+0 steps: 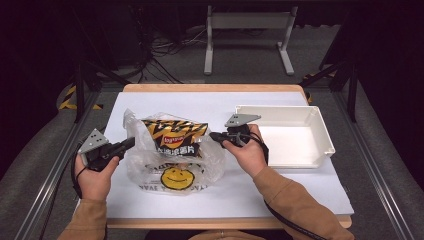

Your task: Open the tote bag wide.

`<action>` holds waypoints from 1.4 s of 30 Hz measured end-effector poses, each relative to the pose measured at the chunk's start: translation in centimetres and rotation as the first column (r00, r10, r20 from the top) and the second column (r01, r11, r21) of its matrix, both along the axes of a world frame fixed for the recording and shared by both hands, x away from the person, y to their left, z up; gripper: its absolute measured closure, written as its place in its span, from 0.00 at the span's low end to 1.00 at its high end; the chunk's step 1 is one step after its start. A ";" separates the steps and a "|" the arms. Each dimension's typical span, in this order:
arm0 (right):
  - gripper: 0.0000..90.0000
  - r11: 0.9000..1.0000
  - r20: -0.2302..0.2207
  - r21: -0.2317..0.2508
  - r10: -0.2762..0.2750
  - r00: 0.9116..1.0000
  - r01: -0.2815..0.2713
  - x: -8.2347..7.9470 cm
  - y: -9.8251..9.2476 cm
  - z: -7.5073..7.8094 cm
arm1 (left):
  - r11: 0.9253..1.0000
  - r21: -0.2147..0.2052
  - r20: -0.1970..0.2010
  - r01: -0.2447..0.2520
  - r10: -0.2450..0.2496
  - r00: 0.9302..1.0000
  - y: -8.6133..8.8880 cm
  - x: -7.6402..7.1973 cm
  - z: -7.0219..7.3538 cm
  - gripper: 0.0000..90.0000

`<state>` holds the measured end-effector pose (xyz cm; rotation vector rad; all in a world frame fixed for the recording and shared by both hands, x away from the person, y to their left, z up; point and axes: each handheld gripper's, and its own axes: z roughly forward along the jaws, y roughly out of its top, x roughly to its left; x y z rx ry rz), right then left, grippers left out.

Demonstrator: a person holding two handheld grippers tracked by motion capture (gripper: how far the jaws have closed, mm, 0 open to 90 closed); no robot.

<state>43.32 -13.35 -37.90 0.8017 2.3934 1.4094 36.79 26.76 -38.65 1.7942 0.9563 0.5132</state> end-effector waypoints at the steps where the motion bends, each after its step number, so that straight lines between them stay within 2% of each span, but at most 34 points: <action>1: 0.96 1.000 -0.001 0.003 -0.002 1.000 0.002 0.0 -0.1 0.0 | 1.000 0.002 -0.010 0.002 -0.002 1.000 0.0 0.1 -0.3 1.00; 8: 0.94 1.000 -0.001 0.023 -0.014 1.000 0.014 -0.2 -0.9 0.1 | 1.000 0.017 -0.073 0.018 -0.016 0.997 -0.2 0.7 -2.0 1.00; 11: 0.93 0.999 -0.001 0.032 -0.017 1.000 0.017 -0.2 -1.2 0.1 | 0.999 0.025 -0.111 0.031 -0.028 0.993 -0.3 1.0 -2.6 1.00; 18: 0.92 0.998 -0.001 0.057 -0.016 1.000 0.016 -0.4 -1.7 0.2 | 0.998 0.041 -0.159 0.046 -0.039 0.987 -0.2 1.3 -3.3 0.99; 28: 0.86 0.996 0.025 0.094 -0.003 1.000 0.001 -1.3 -2.5 1.7 | 0.998 0.035 -0.146 0.049 -0.043 0.988 0.2 0.9 -2.9 0.98; 42: 0.78 0.984 0.098 0.175 0.000 0.995 -0.017 -3.5 -4.8 5.4 | 0.998 0.033 -0.141 0.051 -0.046 0.989 0.1 0.8 -2.8 0.98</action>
